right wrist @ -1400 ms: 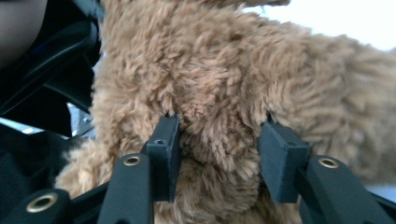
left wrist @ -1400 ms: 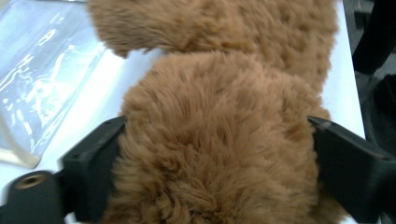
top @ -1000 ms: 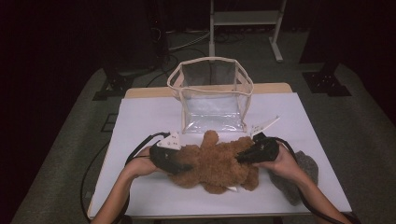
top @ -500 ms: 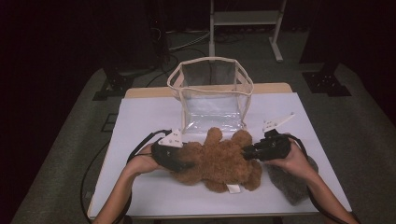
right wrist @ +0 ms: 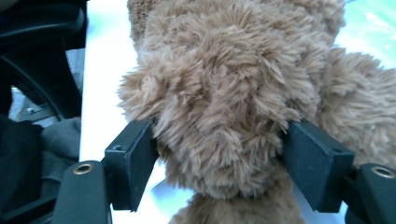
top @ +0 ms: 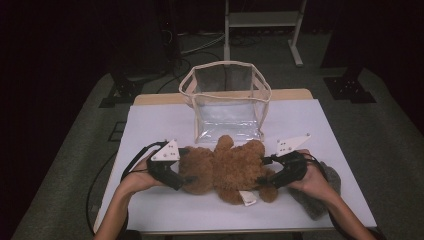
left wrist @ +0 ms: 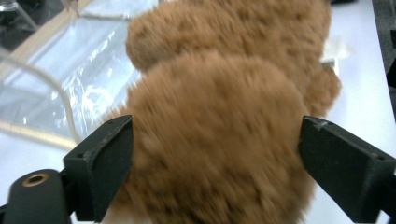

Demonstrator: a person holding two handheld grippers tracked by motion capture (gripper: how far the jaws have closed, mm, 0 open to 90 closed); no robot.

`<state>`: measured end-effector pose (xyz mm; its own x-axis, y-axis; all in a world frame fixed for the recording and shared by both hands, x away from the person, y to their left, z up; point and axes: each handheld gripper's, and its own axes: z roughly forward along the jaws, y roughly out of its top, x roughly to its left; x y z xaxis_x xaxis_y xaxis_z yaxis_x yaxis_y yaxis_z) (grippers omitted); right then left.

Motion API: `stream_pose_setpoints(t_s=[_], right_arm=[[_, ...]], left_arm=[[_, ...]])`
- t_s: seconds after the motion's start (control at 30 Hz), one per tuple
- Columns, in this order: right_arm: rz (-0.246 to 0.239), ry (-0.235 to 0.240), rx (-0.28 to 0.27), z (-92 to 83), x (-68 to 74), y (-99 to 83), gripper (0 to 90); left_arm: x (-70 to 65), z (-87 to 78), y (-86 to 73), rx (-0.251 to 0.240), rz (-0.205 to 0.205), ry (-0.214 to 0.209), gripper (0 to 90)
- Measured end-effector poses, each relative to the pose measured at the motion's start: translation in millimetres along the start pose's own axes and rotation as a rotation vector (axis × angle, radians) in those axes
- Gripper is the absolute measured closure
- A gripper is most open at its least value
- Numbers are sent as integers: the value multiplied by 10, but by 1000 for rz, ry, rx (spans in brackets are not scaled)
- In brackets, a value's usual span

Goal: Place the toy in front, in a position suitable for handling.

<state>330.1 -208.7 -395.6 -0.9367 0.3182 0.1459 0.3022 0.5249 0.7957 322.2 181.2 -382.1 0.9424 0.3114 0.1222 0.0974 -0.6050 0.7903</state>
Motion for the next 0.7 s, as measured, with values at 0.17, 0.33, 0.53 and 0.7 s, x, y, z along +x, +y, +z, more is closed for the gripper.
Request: stream_pose_setpoints(t_s=[0.17,0.33,0.53,0.7], right_arm=[[-9,-13,2,16,-26,36,274],[-27,-36,33,139,-25,85,274],[7,-66,23,262,-71,112,399],[26,-95,7,213,-49,131,564]], left_arm=[[-19,39,-254,9,-29,6,86],[18,158,-266,8,-45,23,70],[17,188,-274,-18,-51,38,320],[-7,175,-180,-8,-38,53,418]])
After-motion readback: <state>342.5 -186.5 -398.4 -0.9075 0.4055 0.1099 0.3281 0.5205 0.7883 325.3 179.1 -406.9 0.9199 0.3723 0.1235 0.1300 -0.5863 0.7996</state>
